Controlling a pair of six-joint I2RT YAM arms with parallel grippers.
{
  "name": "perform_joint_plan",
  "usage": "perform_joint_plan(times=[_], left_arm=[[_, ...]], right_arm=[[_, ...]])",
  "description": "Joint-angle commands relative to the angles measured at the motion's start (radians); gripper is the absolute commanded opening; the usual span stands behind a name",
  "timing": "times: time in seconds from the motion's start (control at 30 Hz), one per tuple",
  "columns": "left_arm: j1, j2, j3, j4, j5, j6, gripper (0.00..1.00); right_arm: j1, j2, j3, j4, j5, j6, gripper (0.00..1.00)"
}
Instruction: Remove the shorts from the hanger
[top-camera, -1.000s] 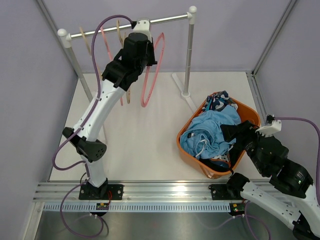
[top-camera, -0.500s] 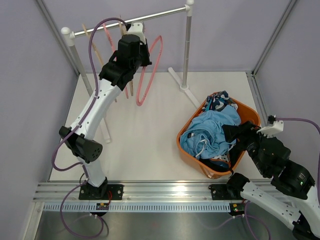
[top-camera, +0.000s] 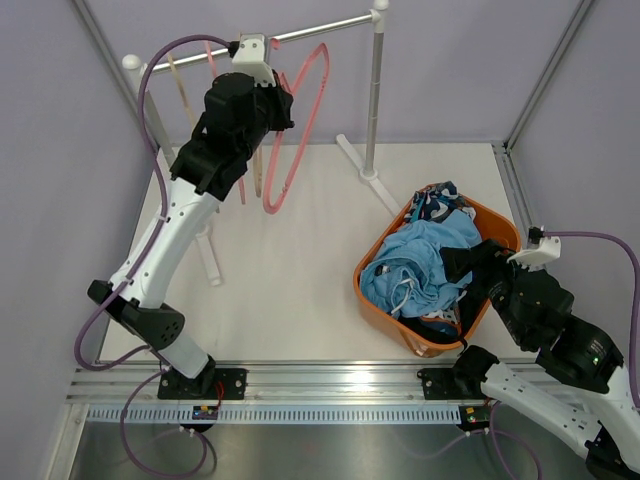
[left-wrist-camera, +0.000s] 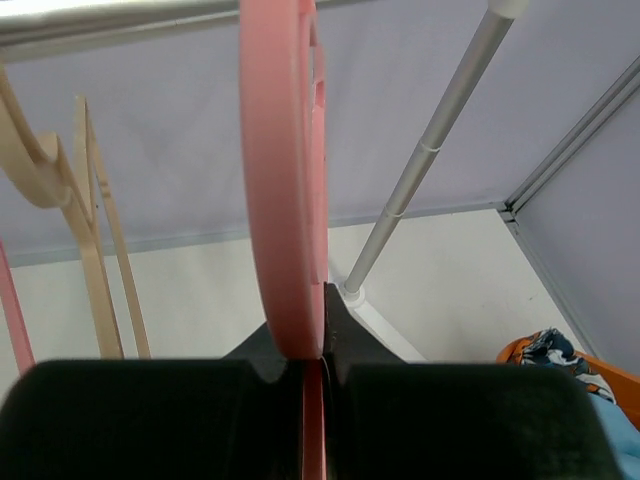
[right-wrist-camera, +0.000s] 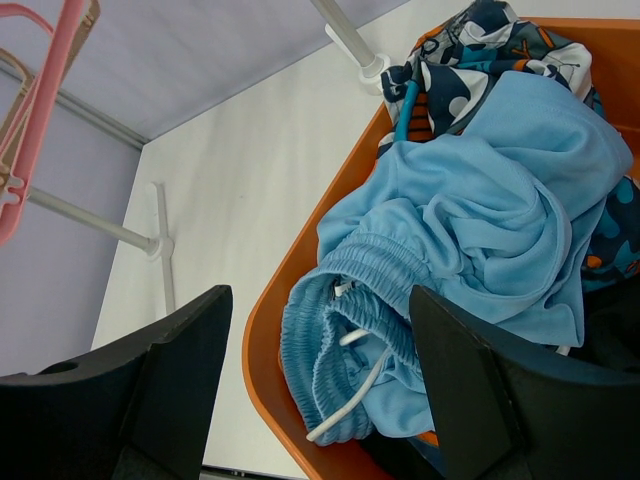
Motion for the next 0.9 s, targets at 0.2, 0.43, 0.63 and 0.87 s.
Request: perform_joint_plan(times=[0.2, 0.43, 0.63, 0.87], left_arm=[[-0.001, 0.119, 0.223, 0.084, -0.063, 0.002, 0.00], [-0.001, 0.256, 0.334, 0.112, -0.109, -0.005, 0.00], [0.003, 0.298, 0.336, 0.171, -0.152, 0.019, 0.00], [0.008, 0.313, 0.330, 0.221, -0.207, 0.053, 0.00]], right_arm=[[-0.002, 0.004, 0.006, 0.037, 0.019, -0.035, 0.81], [-0.004, -0.018, 0.007, 0.016, 0.042, -0.039, 0.83], [-0.004, -0.036, 0.015, -0.007, 0.062, -0.044, 0.84], [-0.004, -0.055, 0.007, -0.023, 0.076, -0.044, 0.85]])
